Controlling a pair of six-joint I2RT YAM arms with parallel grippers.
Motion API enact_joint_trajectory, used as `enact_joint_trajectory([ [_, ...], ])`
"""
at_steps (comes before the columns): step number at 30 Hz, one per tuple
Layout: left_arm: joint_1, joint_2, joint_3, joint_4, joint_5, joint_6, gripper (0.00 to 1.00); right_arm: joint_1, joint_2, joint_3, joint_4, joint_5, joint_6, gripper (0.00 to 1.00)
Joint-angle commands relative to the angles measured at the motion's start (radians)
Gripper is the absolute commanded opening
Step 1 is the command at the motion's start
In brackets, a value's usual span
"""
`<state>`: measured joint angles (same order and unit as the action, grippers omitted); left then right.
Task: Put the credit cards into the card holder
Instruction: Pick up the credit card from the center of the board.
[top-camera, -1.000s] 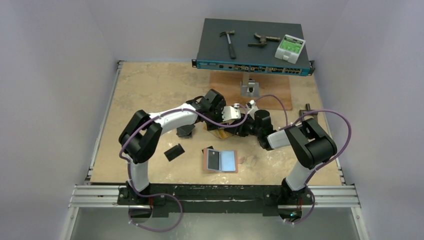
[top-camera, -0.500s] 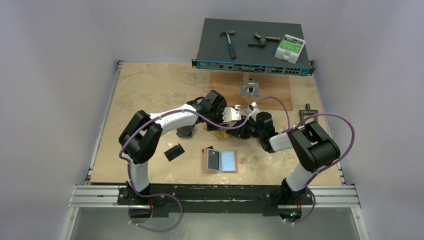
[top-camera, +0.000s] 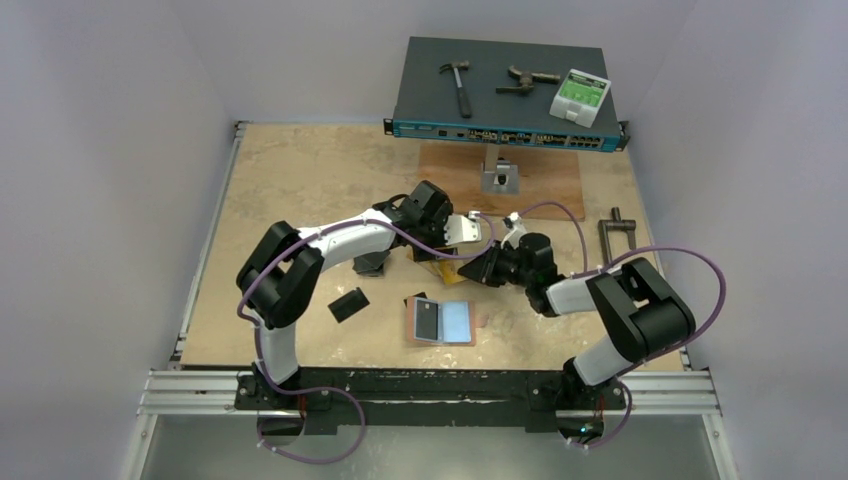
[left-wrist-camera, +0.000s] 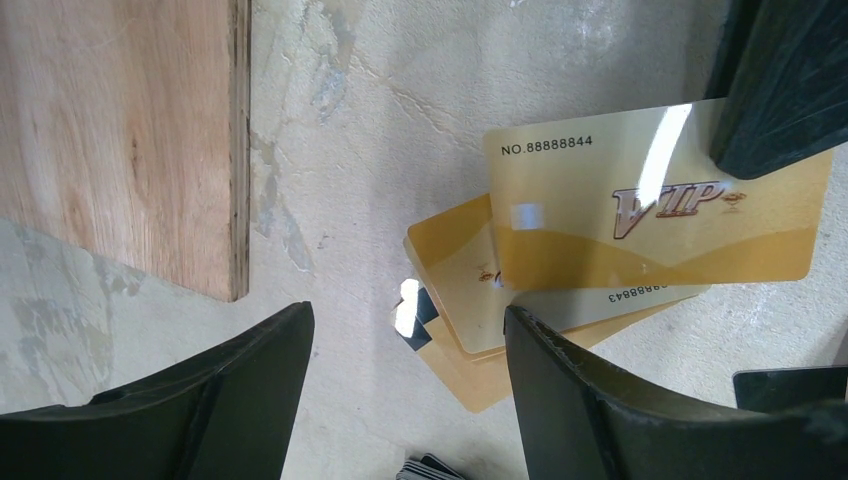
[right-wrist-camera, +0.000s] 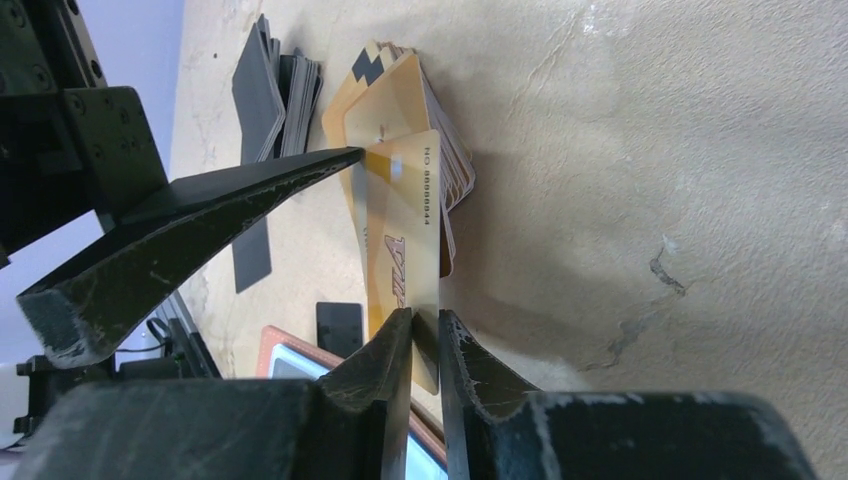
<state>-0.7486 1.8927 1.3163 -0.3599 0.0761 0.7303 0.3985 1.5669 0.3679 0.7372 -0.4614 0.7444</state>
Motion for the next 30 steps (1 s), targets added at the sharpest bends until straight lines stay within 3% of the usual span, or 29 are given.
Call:
enact_joint_trajectory([
  [1, -0.002, -0.014, -0.026, -0.057, -0.019, 0.029, 0.70, -0.002, -0.052, -0.019, -0.021, 0.019, 0.002, 0.09],
  [4, -0.001, -0.014, -0.025, -0.057, -0.020, 0.028, 0.70, -0.002, -0.080, -0.033, -0.027, 0.019, 0.013, 0.00],
  [12, 0.011, -0.034, -0.010, -0.089, -0.005, 0.007, 0.71, -0.001, -0.193, -0.064, -0.074, -0.021, 0.020, 0.00],
  [23, 0.085, -0.324, 0.062, -0.382, 0.098, -0.182, 0.82, -0.002, -0.543, -0.063, -0.346, -0.015, -0.039, 0.00],
  [30, 0.343, -0.707, 0.060, -0.526, 0.496, -0.556, 0.85, 0.000, -0.741, 0.001, -0.328, -0.049, -0.005, 0.00],
])
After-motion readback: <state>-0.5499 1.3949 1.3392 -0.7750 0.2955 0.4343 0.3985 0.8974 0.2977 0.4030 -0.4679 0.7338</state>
